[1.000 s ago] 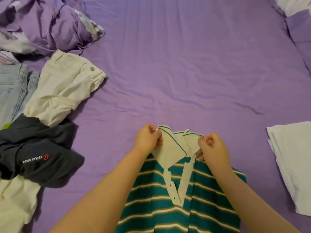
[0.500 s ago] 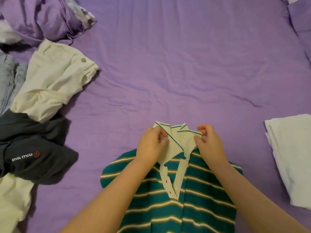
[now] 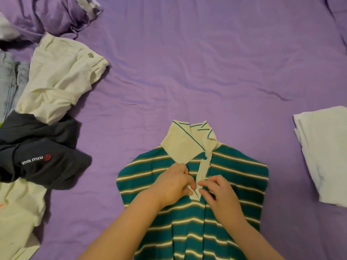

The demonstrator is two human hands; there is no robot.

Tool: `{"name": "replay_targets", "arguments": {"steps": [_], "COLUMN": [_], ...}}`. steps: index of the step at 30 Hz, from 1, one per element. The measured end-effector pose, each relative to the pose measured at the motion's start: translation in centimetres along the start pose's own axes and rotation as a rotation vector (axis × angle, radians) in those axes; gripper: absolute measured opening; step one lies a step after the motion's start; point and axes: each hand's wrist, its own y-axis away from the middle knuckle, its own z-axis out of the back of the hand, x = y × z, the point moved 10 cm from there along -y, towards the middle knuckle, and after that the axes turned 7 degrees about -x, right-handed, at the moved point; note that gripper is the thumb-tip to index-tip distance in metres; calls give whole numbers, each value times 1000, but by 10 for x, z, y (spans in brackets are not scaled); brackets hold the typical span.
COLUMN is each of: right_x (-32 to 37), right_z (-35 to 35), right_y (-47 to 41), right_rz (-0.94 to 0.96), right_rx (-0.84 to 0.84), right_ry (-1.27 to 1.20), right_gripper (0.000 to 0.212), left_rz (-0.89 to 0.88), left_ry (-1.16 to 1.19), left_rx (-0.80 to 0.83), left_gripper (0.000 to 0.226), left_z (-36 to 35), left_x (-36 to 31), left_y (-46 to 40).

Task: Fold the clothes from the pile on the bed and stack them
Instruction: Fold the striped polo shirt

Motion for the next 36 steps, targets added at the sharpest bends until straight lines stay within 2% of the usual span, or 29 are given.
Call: {"name": "replay_targets", "arguments": {"steps": [5, 10, 14, 17, 20, 23, 29, 36], "right_x": [-3, -3, -1, -4, -15, -21, -19, -16], "right_z": [-8, -15, -12, -9, -12, -19, -20, -26], "right_y": [4, 1, -3, -3, 0, 0, -5, 9], "right_rz": [-68, -89, -136, -223, -371, -452, -477, -408], "right_rx": [-21, 60, 70, 74, 116, 188, 215, 286], "right_ry": [22, 133, 33, -136, -296, -339, -402, -435], "right_gripper": [22, 10, 7, 13, 18, 16, 22, 20], "left_rz": [76, 138, 119, 65, 68, 65, 60, 24], "left_ry": [27, 95, 80, 13, 20, 41, 54, 50], "left_rx": [-34, -87, -254, -309, -318, -319, -330, -280], "left_gripper": [22, 16, 11, 15, 16, 13, 21, 24], "left_z": [-6, -10, 2, 3, 3, 3, 3, -1], "left_x": [13, 18, 8, -3, -5, -4, -3, 0], "left_y": [4, 9, 13, 11, 9, 9, 7, 7]}}
